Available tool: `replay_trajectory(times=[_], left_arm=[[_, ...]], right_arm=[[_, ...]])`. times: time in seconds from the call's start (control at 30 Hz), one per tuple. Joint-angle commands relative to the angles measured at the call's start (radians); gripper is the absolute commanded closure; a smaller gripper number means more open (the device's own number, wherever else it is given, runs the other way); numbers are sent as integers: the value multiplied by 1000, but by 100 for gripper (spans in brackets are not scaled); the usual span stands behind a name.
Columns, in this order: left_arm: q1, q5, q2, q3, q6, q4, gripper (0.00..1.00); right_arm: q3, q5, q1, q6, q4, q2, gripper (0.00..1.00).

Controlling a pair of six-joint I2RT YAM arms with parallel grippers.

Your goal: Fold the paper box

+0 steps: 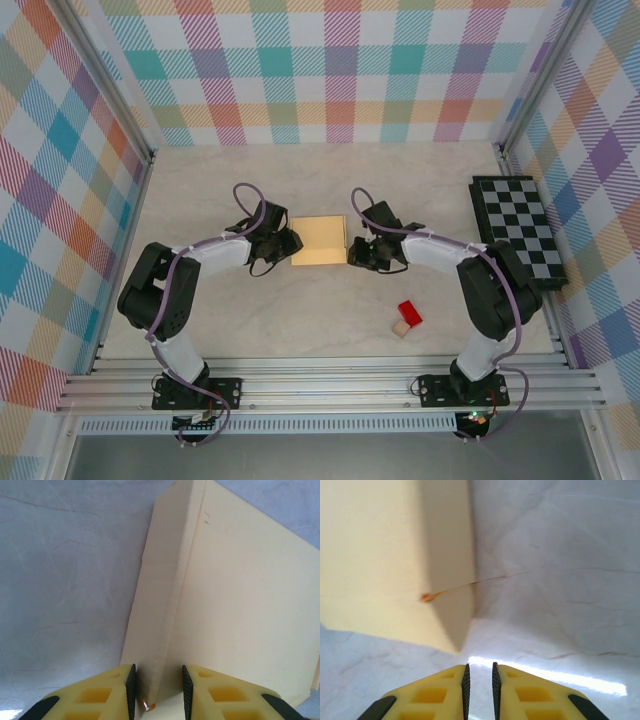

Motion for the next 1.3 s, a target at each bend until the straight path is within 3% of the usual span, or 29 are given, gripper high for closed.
replay_trajectory(times=[0.0, 0.37, 0.63, 0.8, 0.97, 1.13, 1.27], left_arm=[[10, -67, 93, -48, 12, -171, 69], [10, -56, 89, -52, 21, -174, 69], [11, -40, 98, -52, 26, -173, 69], [10, -31, 98, -49, 15, -173, 69], [10, -33, 92, -34, 2, -201, 69], [10, -38, 103, -24, 1, -211, 69], [10, -40, 110, -19, -4, -216, 69]], right_arm=[[23, -41, 25, 45, 4, -7, 78], [45, -3, -17, 25, 174, 142, 85], [-1, -23, -29, 41, 370, 128, 84], [37, -29, -29, 35, 340, 148, 84], [3, -26, -25, 85, 287, 75, 84], [-13, -50, 38, 139, 258, 37, 84], [-45, -59, 107, 198, 342, 36, 84]])
